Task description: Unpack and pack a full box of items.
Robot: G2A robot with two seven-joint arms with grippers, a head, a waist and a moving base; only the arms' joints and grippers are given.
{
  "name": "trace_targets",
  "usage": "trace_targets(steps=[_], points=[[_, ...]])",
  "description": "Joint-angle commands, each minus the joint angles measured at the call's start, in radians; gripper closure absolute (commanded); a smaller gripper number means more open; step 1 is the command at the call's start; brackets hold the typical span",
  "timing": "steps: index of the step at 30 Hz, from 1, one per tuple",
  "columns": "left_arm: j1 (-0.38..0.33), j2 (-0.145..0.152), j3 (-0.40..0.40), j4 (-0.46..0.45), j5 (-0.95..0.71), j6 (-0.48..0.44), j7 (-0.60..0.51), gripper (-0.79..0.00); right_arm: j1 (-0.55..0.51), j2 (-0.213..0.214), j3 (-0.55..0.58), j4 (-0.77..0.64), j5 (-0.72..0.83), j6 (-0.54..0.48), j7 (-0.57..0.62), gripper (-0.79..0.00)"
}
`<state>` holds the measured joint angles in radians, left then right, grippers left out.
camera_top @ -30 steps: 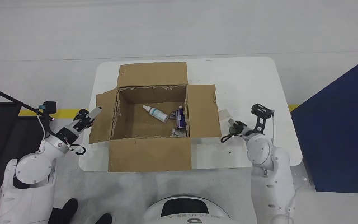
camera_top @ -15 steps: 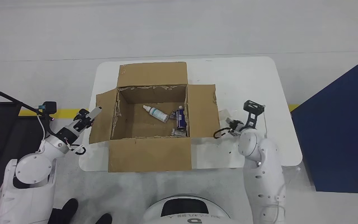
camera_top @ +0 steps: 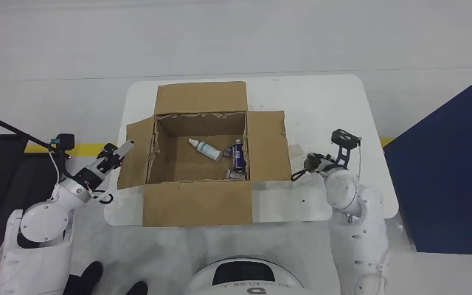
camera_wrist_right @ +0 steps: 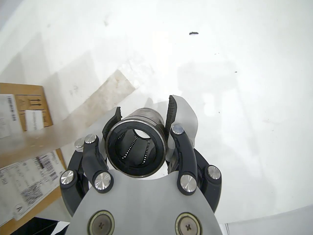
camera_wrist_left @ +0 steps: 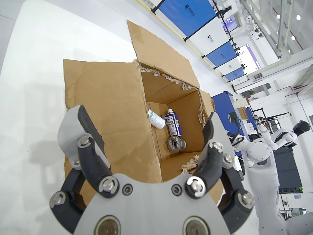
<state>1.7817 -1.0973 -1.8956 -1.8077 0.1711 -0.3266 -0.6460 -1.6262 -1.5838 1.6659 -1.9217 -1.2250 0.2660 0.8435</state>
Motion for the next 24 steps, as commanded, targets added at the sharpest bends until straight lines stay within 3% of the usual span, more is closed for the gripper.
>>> trace_targets(steps=[1, 6, 11, 18, 24], points=[[0.000, 0.000, 0.000, 0.000, 0.000, 0.000, 0.000, -0.785, -0.018, -0.001, 0.033, -0.033, 0.112, -0.006, -0.045, 0.000], [0.000, 0.000, 0.000, 0.000, 0.000, 0.000, 0.000, -0.785, -0.038, -0.002, 0.104, -0.090, 0.428, -0.089, -0.091, 0.000], [0.000, 0.000, 0.000, 0.000, 0.000, 0.000, 0.000, -0.785, -0.056, 0.008, 0.166, -0.138, 0.726, -0.230, -0.007, 0.000], [0.000, 0.000, 0.000, 0.000, 0.000, 0.000, 0.000, -0.785, -0.049, 0.023, 0.057, -0.215, 0.681, -0.286, 0.066, 0.000], [0.000, 0.000, 0.000, 0.000, 0.000, 0.000, 0.000, -0.785, -0.019, 0.029, -0.104, -0.258, 0.544, -0.216, 0.062, 0.000]])
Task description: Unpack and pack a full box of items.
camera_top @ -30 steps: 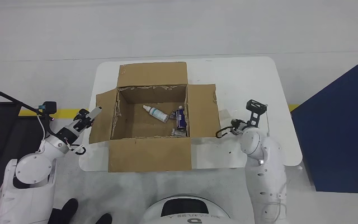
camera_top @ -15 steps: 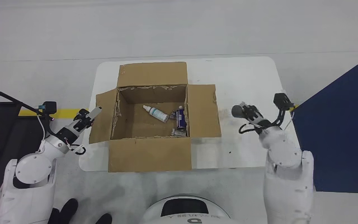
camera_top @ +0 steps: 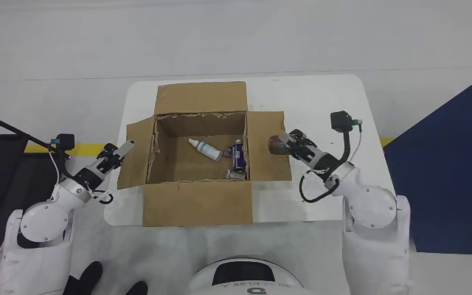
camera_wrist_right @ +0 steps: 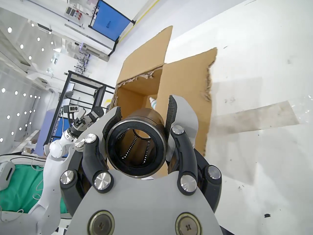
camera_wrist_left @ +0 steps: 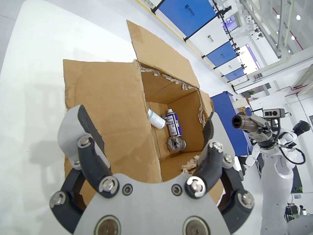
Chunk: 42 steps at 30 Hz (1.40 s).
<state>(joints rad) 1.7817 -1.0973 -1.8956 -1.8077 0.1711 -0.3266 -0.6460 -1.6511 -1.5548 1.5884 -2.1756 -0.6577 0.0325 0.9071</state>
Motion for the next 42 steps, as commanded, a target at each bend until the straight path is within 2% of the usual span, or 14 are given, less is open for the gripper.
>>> trace_targets(steps=[1, 6, 11, 16, 19, 23, 28, 29, 30, 32, 33, 34, 42], points=[[0.000, 0.000, 0.000, 0.000, 0.000, 0.000, 0.000, -0.785, 0.014, 0.001, -0.059, -0.012, -0.049, 0.036, 0.002, 0.000], [0.000, 0.000, 0.000, 0.000, 0.000, 0.000, 0.000, -0.785, 0.069, 0.001, -0.221, -0.035, -0.213, 0.160, -0.001, 0.000], [0.000, 0.000, 0.000, 0.000, 0.000, 0.000, 0.000, -0.785, 0.177, -0.008, -0.435, 0.050, -0.387, 0.278, -0.005, 0.000], [0.000, 0.000, 0.000, 0.000, 0.000, 0.000, 0.000, -0.785, 0.321, -0.036, -0.630, 0.262, -0.510, 0.410, -0.076, 0.000], [0.000, 0.000, 0.000, 0.000, 0.000, 0.000, 0.000, -0.785, 0.391, -0.056, -0.717, 0.405, -0.516, 0.445, -0.048, 0.000], [0.000, 0.000, 0.000, 0.000, 0.000, 0.000, 0.000, -0.785, 0.460, -0.078, -0.800, 0.558, -0.538, 0.478, -0.043, 0.000], [0.000, 0.000, 0.000, 0.000, 0.000, 0.000, 0.000, -0.785, 0.518, -0.102, -0.856, 0.673, -0.576, 0.526, -0.081, 0.000], [0.000, 0.000, 0.000, 0.000, 0.000, 0.000, 0.000, -0.785, 0.531, -0.109, -0.860, 0.695, -0.572, 0.545, -0.089, -0.055], [0.000, 0.000, 0.000, 0.000, 0.000, 0.000, 0.000, -0.785, 0.537, -0.113, -0.864, 0.704, -0.571, 0.554, -0.091, -0.151], [0.000, 0.000, 0.000, 0.000, 0.000, 0.000, 0.000, -0.785, 0.556, -0.124, -0.877, 0.734, -0.566, 0.569, -0.090, -0.391], [0.000, 0.000, 0.000, 0.000, 0.000, 0.000, 0.000, -0.785, 0.562, -0.127, -0.880, 0.742, -0.564, 0.571, -0.087, -0.757], [0.000, 0.000, 0.000, 0.000, 0.000, 0.000, 0.000, -0.785, 0.570, -0.130, -0.883, 0.756, -0.564, 0.575, -0.083, -0.785], [0.000, 0.000, 0.000, 0.000, 0.000, 0.000, 0.000, -0.785, 0.581, -0.149, -0.877, 0.763, -0.523, 0.577, -0.089, -0.785]])
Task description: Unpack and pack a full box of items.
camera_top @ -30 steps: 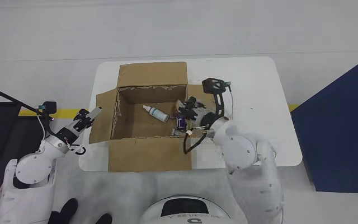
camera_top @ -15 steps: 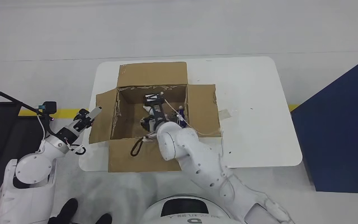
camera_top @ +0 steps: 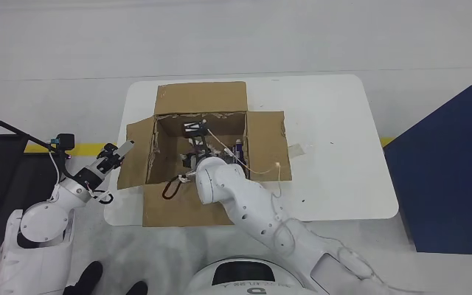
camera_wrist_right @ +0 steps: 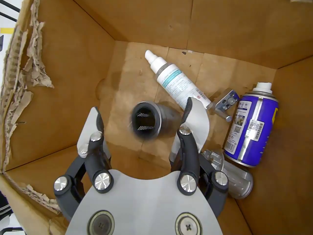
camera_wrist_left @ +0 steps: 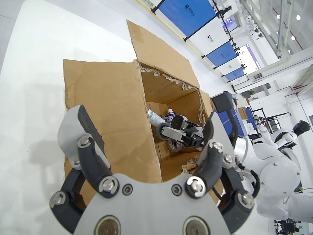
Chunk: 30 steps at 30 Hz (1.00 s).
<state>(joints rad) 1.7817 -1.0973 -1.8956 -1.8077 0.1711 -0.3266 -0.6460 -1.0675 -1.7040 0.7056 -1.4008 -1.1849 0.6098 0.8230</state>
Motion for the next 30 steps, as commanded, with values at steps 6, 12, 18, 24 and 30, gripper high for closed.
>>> trace_targets(steps=[6, 12, 18, 24, 30], points=[[0.011, 0.001, -0.013, -0.001, 0.075, 0.034, 0.054, -0.785, -0.069, 0.019, 0.092, -0.177, 0.015, -0.030, -0.037, -0.785], [0.057, -0.001, -0.046, 0.089, 0.143, 0.091, 0.126, -0.785, -0.207, 0.051, 0.200, -0.402, 0.019, -0.116, -0.106, -0.785], [0.050, 0.004, -0.016, 0.213, 0.291, 0.162, 0.103, -0.785, -0.308, 0.073, 0.300, -0.556, 0.065, -0.192, -0.158, -0.785], [0.006, 0.002, 0.064, 0.278, 0.434, 0.232, 0.121, -0.785, -0.356, 0.087, 0.376, -0.628, 0.103, -0.233, -0.171, -0.785], [-0.008, 0.003, 0.110, 0.251, 0.550, 0.273, 0.130, -0.785, -0.386, 0.095, 0.413, -0.669, 0.131, -0.253, -0.184, -0.785]])
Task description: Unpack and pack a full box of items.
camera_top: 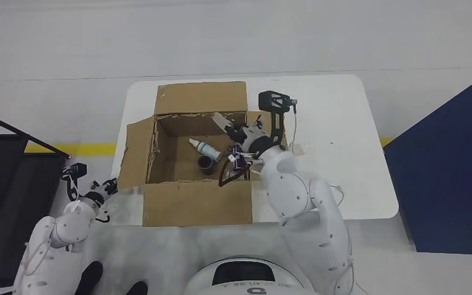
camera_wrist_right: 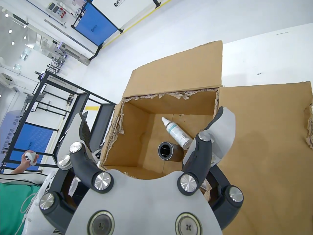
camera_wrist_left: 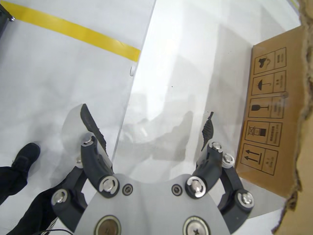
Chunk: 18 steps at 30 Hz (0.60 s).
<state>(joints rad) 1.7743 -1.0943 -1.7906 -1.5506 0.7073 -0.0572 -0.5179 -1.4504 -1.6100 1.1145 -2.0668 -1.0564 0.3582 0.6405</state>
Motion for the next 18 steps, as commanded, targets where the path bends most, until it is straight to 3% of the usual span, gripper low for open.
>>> trace_targets(steps=[1, 7, 18], points=[[0.000, 0.000, 0.008, -0.015, 0.028, 0.005, 0.005, -0.785, -0.006, 0.002, 0.009, -0.007, 0.005, -0.003, -0.005, -0.785], [0.036, 0.000, -0.010, -0.094, 0.031, -0.018, 0.030, -0.785, -0.027, 0.009, 0.039, -0.014, 0.032, -0.006, -0.021, -0.785], [0.135, 0.001, -0.173, -0.175, -0.242, -0.183, 0.041, -0.785, -0.051, 0.015, 0.067, -0.020, 0.069, -0.008, -0.034, -0.785]])
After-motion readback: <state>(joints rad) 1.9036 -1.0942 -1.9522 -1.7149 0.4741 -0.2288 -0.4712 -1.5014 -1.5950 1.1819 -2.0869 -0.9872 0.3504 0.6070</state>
